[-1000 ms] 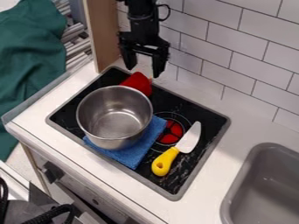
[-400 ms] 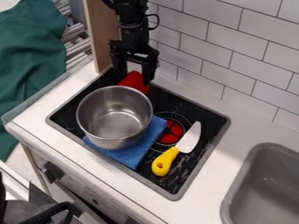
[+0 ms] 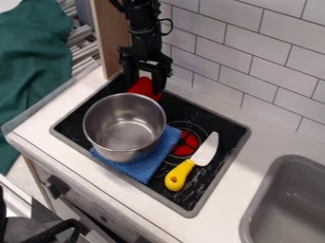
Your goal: Take the red pepper and put it in the pot
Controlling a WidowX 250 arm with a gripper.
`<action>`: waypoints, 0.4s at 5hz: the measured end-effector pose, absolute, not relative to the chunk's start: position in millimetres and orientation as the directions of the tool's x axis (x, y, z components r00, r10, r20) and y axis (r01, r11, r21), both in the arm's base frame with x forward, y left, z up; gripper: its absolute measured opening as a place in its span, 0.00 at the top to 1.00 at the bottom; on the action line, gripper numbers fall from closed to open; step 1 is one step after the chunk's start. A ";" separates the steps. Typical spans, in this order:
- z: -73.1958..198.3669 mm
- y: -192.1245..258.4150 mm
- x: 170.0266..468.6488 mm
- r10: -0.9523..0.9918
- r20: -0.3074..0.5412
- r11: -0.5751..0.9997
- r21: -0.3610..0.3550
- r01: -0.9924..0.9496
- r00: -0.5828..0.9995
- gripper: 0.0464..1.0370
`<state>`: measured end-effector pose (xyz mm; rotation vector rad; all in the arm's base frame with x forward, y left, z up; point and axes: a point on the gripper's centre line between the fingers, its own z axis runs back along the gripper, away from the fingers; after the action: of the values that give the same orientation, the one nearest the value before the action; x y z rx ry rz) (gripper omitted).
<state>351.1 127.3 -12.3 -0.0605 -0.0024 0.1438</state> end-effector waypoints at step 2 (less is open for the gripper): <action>-12.0 121.1 352.9 0.133 0.014 0.988 -0.076 -0.132 0.991 0.26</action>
<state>352.9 121.1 -12.0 -0.0752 -0.0189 0.1332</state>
